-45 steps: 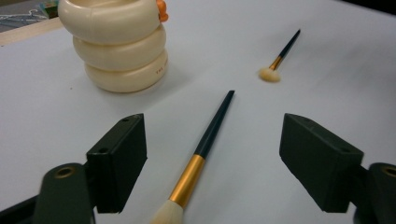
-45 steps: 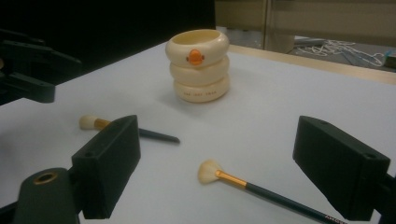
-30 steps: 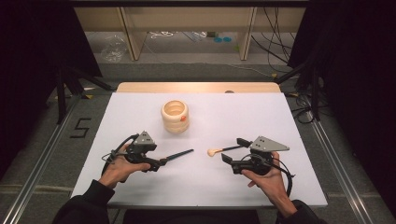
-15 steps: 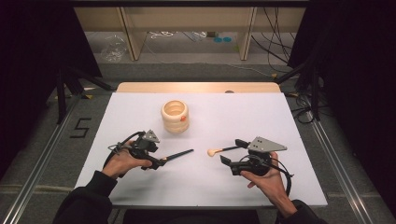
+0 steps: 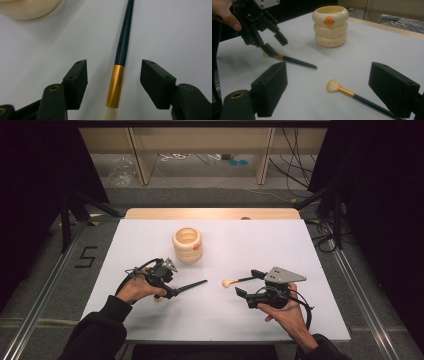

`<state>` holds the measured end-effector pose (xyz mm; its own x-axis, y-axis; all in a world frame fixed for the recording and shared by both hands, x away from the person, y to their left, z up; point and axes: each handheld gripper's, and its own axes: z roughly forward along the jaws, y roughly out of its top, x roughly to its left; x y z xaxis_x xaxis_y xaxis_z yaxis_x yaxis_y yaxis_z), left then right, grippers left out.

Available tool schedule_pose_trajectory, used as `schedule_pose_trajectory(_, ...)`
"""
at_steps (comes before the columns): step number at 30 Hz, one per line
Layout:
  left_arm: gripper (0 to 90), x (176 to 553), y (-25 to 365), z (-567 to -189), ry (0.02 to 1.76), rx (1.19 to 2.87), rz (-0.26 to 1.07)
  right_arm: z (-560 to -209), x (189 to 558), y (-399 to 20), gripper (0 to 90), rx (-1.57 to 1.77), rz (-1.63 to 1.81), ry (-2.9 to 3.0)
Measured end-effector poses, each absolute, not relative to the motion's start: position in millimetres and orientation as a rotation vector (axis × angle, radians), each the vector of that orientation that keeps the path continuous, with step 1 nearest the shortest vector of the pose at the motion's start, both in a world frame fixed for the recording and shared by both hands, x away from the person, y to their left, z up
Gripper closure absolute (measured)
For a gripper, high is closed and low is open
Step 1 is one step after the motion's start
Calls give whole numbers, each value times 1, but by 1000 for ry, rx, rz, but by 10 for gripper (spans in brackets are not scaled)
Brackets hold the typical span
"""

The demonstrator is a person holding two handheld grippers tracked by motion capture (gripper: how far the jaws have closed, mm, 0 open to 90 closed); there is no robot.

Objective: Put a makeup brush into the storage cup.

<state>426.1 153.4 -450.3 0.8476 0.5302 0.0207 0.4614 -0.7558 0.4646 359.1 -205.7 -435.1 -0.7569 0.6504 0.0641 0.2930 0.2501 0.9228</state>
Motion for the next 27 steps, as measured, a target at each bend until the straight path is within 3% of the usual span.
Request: schedule_pose_trajectory(27,650,438,136,-460,644,2775,126,-434,357,-205,173,860,1495,2216)
